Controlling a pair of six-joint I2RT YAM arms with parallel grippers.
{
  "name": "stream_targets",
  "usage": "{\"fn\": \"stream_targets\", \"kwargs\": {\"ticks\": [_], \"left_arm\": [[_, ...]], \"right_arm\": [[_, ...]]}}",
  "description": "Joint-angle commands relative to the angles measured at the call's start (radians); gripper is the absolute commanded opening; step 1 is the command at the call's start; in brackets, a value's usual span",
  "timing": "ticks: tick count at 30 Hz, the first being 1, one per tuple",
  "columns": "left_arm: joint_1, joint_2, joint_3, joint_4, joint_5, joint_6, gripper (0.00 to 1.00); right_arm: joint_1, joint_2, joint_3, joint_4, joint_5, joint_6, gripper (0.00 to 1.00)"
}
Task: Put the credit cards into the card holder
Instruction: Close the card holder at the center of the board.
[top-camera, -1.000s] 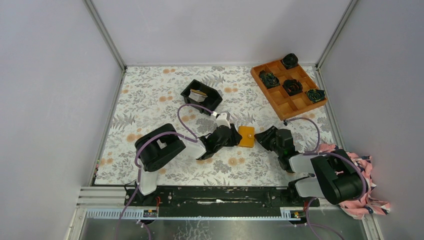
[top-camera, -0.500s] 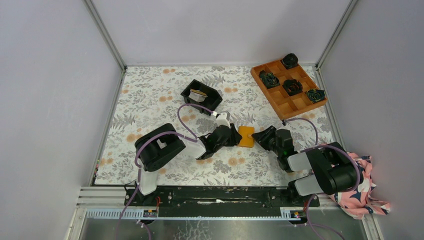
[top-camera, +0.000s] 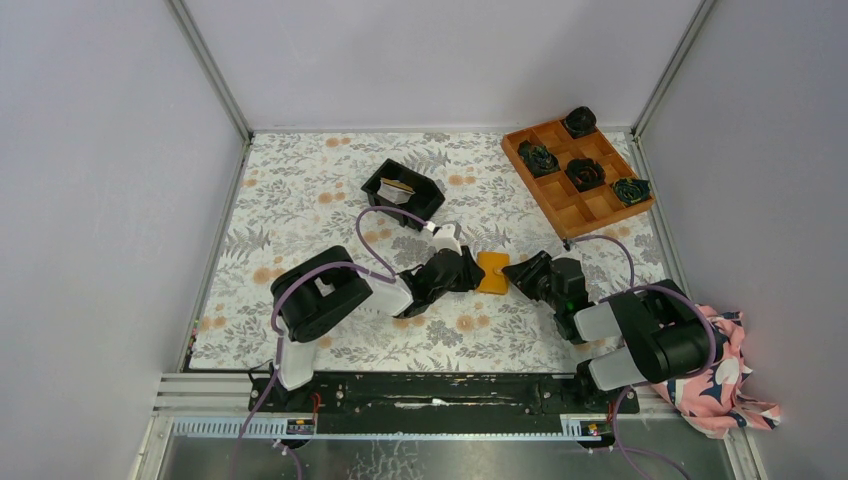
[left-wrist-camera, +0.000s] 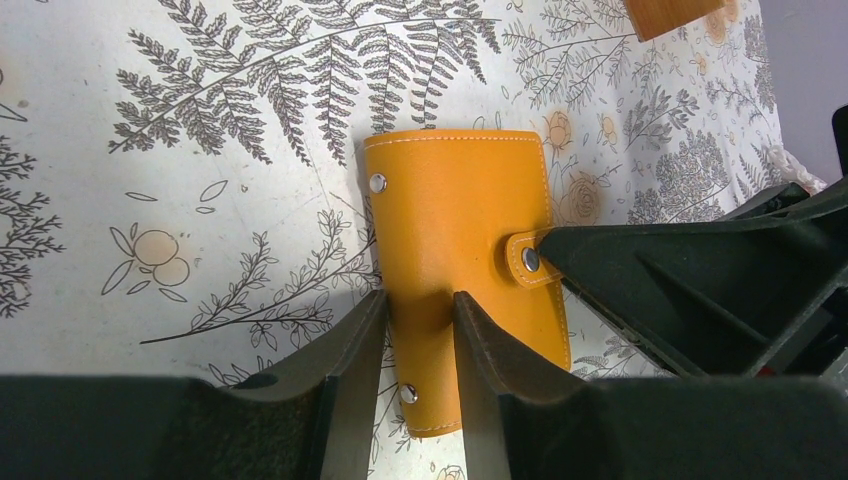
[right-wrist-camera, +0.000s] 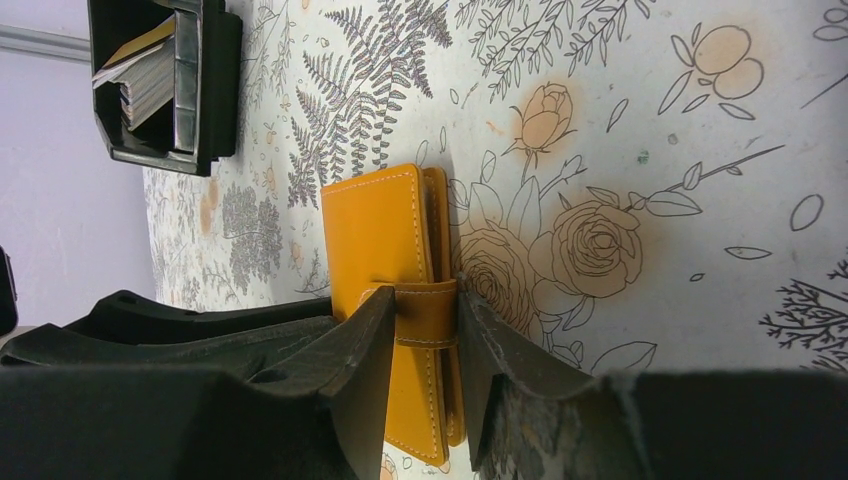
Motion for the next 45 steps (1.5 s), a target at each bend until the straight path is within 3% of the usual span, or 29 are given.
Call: {"fn": "stream_targets", "kwargs": {"ticks": [1, 28, 45], "left_arm": [[0.004, 0.034, 0.021, -0.039, 0.007, 0.029, 0.37], [0.005, 0.041, 0.022, -0.043, 0.008, 0.031, 0.37], [0.004, 0.046, 0.025, -0.04, 0.01, 0.029, 0.36]], "right_arm": [[-0.003, -0.033, 0.014, -0.01, -0.027, -0.033, 0.37], [-0.003, 0.004, 0.018, 0.101, -0.083, -0.008, 0.43], [-0.002, 0.033, 0.04, 0.078, -0.11, -0.038, 0.44]]}}
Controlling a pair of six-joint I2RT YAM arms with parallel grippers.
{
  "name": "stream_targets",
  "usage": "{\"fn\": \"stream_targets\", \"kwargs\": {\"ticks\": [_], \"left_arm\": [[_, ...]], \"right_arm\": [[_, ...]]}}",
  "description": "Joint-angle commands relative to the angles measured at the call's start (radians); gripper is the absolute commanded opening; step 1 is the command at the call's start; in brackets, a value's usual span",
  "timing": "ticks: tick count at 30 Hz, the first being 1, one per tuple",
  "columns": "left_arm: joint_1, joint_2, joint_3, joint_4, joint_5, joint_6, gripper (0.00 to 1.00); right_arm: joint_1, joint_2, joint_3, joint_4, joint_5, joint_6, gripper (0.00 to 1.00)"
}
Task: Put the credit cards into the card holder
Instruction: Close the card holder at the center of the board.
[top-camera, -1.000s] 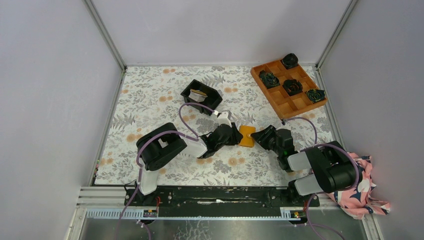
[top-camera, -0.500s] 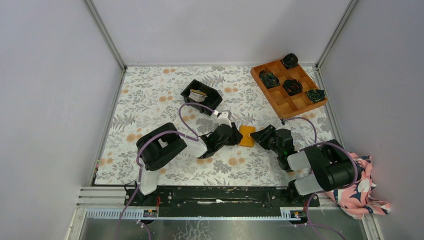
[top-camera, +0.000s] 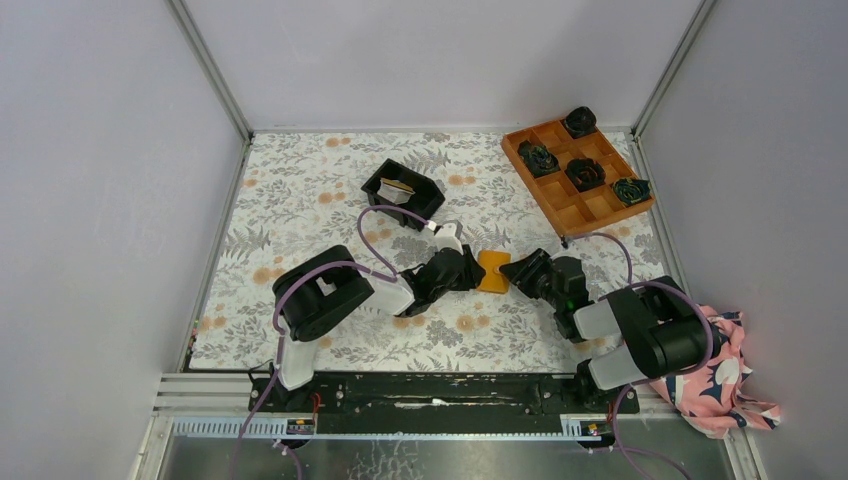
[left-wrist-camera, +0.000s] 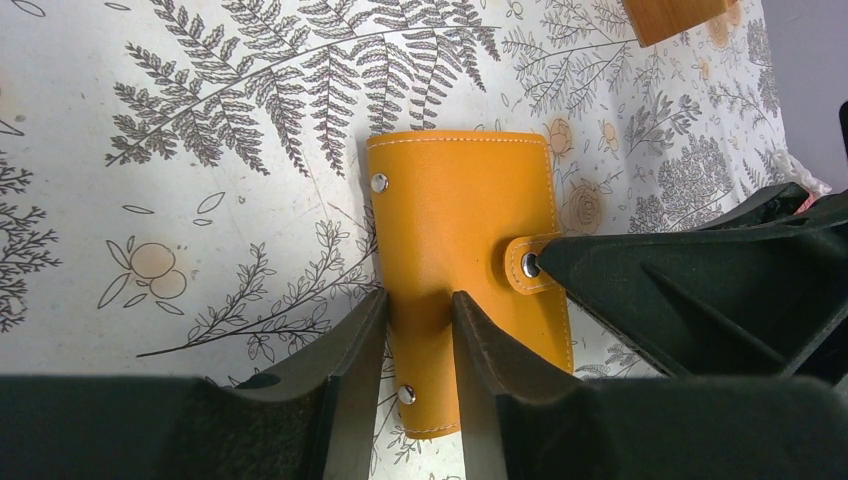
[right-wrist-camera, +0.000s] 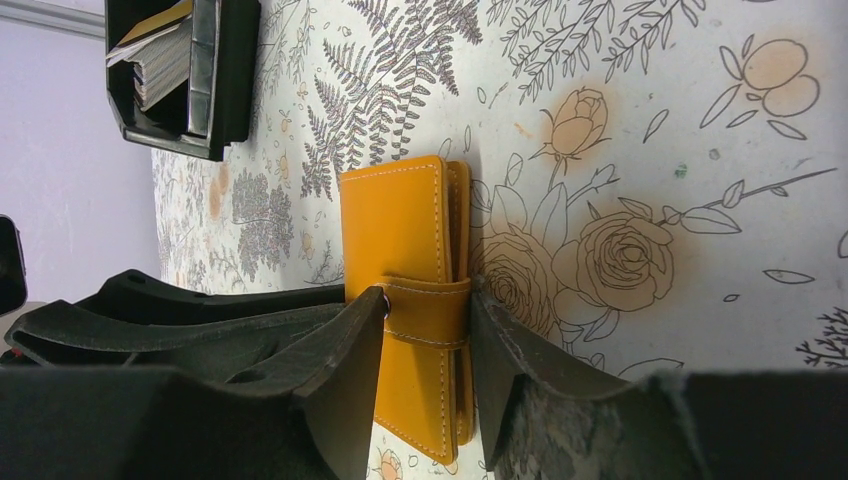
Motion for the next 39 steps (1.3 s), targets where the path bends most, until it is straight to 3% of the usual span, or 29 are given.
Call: {"fn": "stream_targets", "kwargs": {"ticks": [1, 39], "left_arm": [[0.004, 0.035, 0.009, -0.034, 0.01, 0.022, 0.36], [0.003, 0.053, 0.026, -0.043, 0.016, 0.021, 0.36]], "right_arm": [[0.004, 0.019, 0.039, 0.037, -0.064, -0.016, 0.44], [0.005, 0.045, 0.101, -0.166, -0.074, -0.11, 0.36]]}}
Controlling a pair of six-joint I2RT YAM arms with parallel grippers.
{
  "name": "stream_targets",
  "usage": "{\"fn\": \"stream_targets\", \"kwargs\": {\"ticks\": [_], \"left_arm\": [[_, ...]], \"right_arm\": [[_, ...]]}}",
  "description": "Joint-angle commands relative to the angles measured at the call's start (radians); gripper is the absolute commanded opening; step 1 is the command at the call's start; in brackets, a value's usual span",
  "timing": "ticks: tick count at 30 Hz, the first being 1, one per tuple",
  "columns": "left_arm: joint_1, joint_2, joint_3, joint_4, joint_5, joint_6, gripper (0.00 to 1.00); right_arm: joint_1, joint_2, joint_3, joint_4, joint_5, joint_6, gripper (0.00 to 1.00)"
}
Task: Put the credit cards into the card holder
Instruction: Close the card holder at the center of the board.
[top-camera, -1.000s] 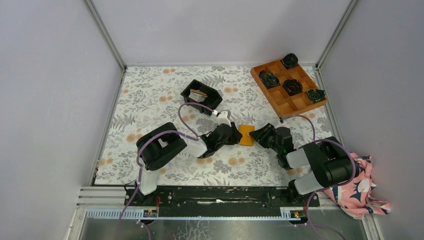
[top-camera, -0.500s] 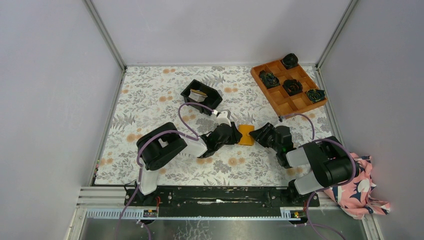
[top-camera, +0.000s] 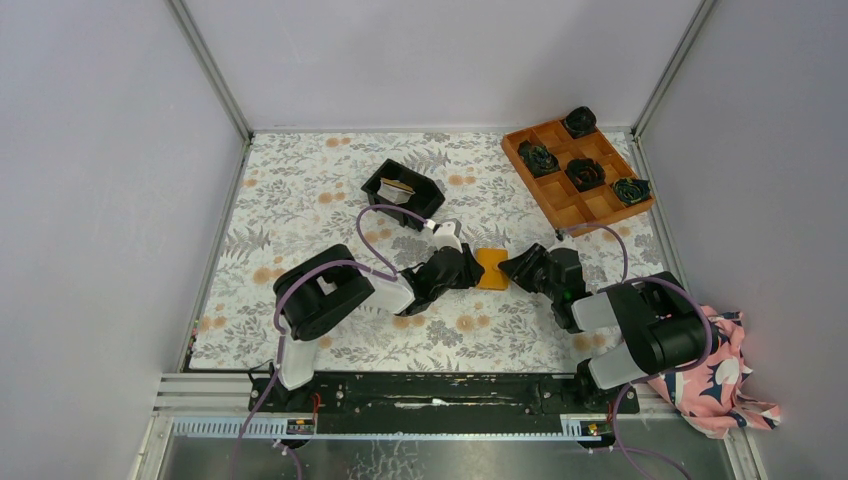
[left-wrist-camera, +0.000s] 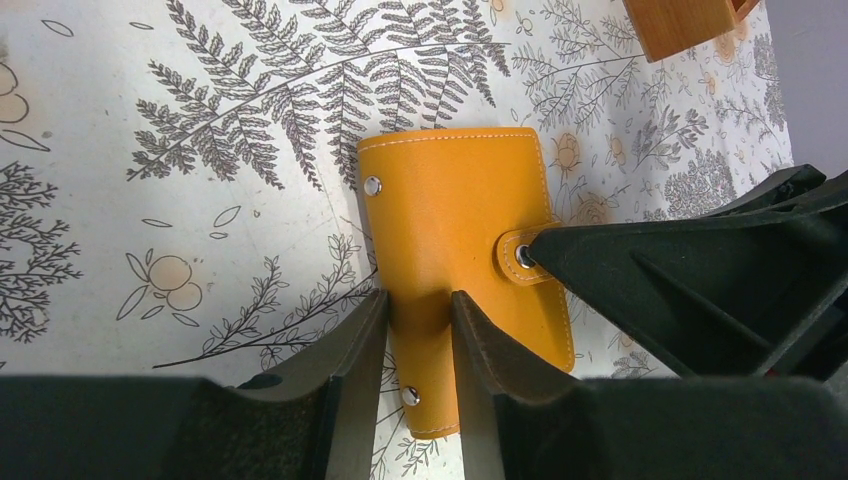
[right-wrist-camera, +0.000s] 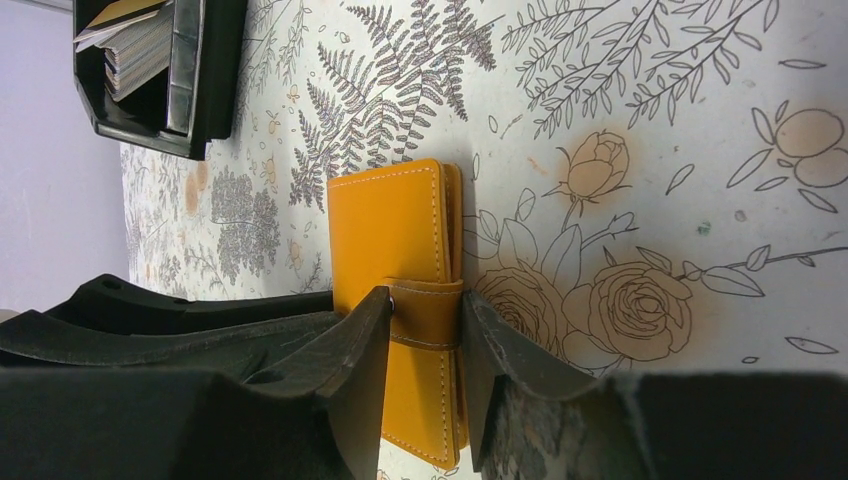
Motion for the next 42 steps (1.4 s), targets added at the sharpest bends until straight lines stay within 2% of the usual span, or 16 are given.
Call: {"fn": "stream_targets", "kwargs": {"ticks": [1, 13, 19, 42], "left_arm": [[-0.003, 0.048, 0.022, -0.043, 0.023, 0.021, 0.36], [-0.004, 0.057, 0.039, -0.056, 0.029, 0.021, 0.35], [-0.004, 0.054, 0.037, -0.058, 0.032, 0.021, 0.32], [-0.004, 0.062, 0.054, -0.085, 0.045, 0.021, 0.31]], "right_arm": [[0.01, 0.021, 0.029, -0.084, -0.056, -0.037, 0.36], [0.042, 0.032, 0.034, -0.096, -0.042, -0.059, 0.33], [0.091, 0.036, 0.056, -0.13, -0.009, -0.081, 0.33], [0.241, 0.1, 0.054, -0.159, 0.114, -0.115, 0.3]]}}
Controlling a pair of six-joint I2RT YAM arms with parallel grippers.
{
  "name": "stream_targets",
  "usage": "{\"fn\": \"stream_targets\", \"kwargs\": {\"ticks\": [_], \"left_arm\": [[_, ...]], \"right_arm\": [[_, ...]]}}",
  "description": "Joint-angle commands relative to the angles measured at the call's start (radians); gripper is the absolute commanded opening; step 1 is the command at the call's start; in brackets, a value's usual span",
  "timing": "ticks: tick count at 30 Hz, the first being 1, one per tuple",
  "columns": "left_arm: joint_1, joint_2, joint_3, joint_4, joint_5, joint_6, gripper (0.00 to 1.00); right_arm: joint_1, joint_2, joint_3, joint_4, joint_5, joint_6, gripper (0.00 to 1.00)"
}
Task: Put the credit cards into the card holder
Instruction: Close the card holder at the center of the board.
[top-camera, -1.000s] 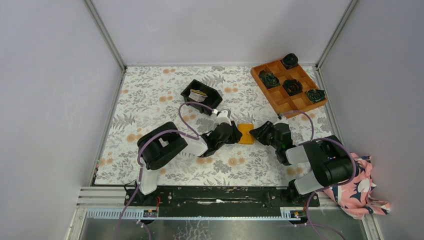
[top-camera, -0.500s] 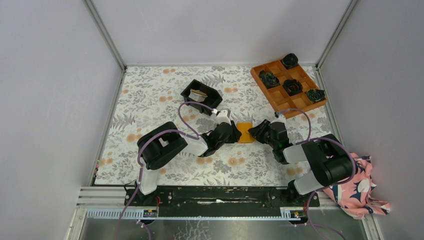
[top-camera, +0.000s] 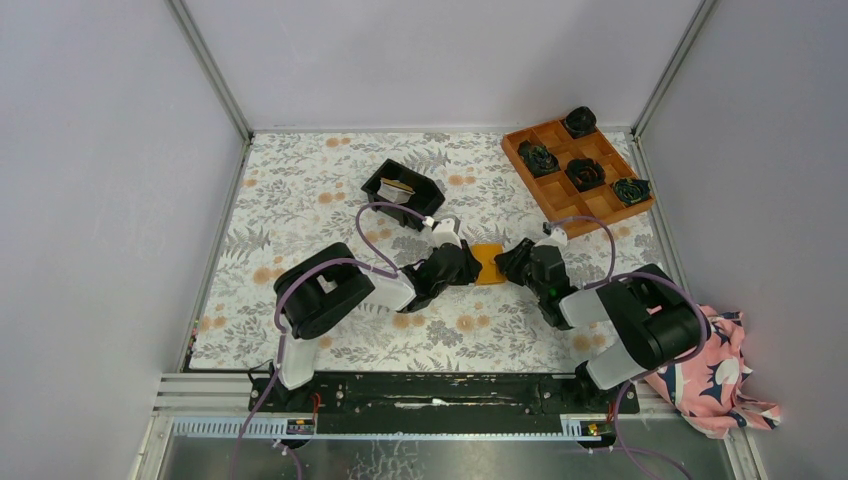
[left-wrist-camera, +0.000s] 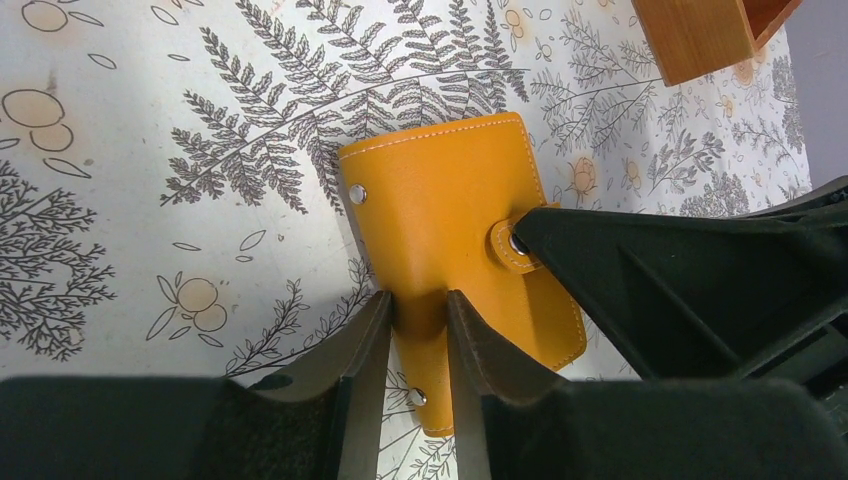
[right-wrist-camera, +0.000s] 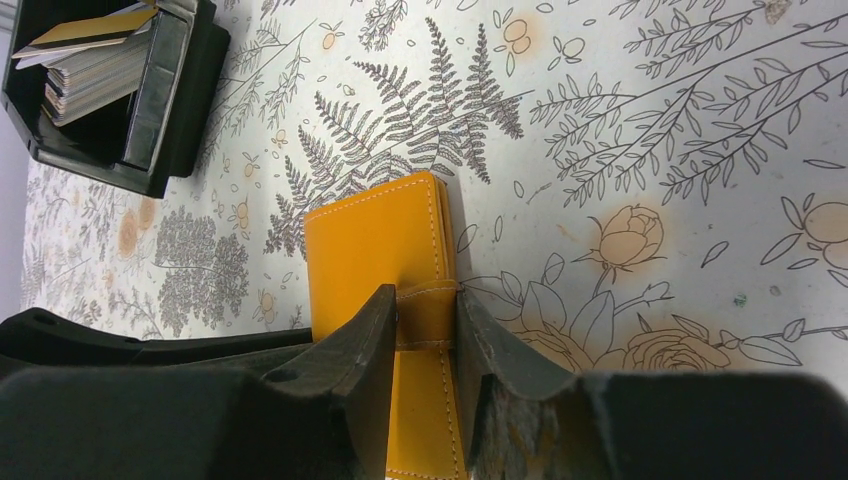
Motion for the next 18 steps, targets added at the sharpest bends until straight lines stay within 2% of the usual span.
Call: {"fn": "stream_targets", "kwargs": {"ticks": [1, 18], "left_arm": [[-0.016, 0.054, 0.028, -0.054, 0.068, 0.019, 0.31], [-0.017, 0.066, 0.075, -0.133, 0.082, 0.025, 0.28]], "right_arm": [[0.117, 0.057, -0.014, -0.153, -0.118, -0.027, 0.3], [0.268, 0.069, 0.033, -0.254, 0.063, -0.069, 0.29]]}}
